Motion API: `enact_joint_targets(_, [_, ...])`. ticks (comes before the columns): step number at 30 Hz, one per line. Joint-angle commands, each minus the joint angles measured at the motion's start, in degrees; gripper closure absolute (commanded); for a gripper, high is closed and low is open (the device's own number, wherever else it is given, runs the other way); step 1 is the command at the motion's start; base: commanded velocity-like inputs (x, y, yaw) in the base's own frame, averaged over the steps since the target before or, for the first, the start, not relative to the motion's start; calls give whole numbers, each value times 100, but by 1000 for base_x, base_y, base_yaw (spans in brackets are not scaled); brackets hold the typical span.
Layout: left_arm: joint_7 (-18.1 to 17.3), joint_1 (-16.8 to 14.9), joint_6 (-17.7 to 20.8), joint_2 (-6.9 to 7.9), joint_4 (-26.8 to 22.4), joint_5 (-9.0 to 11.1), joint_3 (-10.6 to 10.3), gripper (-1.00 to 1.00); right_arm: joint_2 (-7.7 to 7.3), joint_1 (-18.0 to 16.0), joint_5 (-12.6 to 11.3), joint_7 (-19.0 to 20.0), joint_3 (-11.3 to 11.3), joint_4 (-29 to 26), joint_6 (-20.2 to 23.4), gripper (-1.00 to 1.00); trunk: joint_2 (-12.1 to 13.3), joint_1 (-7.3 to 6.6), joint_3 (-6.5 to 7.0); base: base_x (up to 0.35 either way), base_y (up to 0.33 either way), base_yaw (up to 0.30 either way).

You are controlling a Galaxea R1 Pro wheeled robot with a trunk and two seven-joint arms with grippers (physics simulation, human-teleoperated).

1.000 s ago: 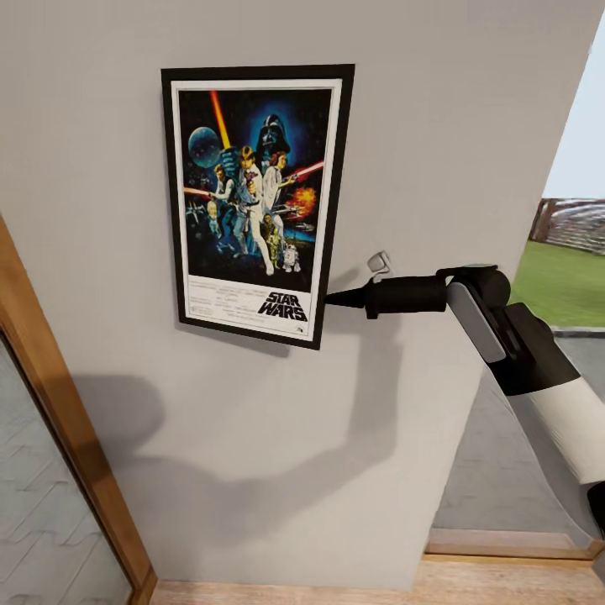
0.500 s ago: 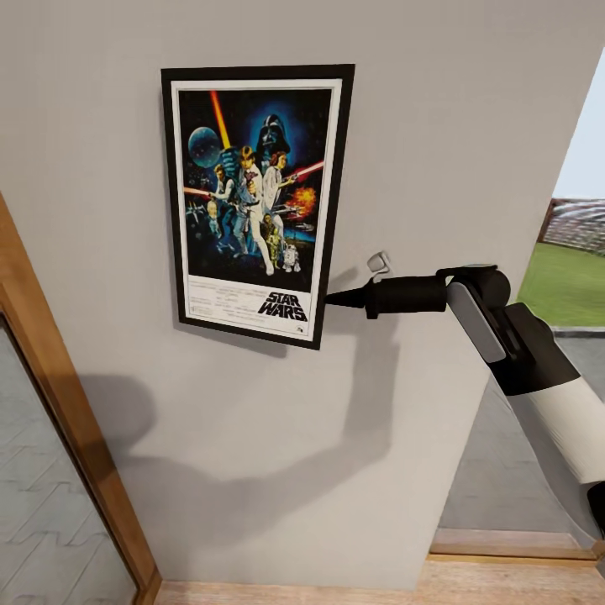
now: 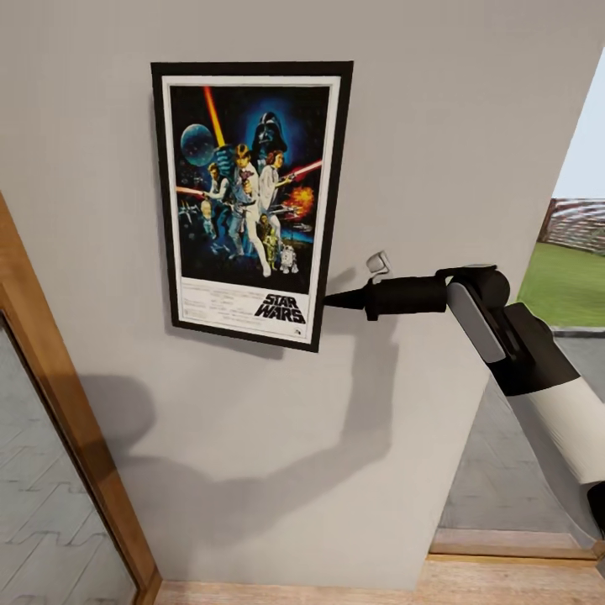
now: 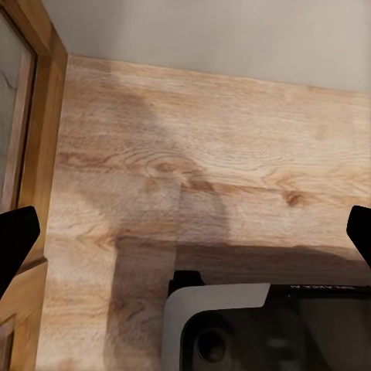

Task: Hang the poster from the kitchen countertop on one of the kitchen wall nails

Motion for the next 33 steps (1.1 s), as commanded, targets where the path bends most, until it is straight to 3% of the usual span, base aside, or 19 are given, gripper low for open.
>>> enact_joint_targets(1, [-34,3,50,-3,-15,7,19,-100,-4,-2,-26,4,8,1,27,100,-4,2,-1,0,0,0])
enact_joint_targets(33, [-34,3,49,-3,-23,7,28,-100,-14,74,-5,18,25,9,8,100,-4,2,-1,0,0,0])
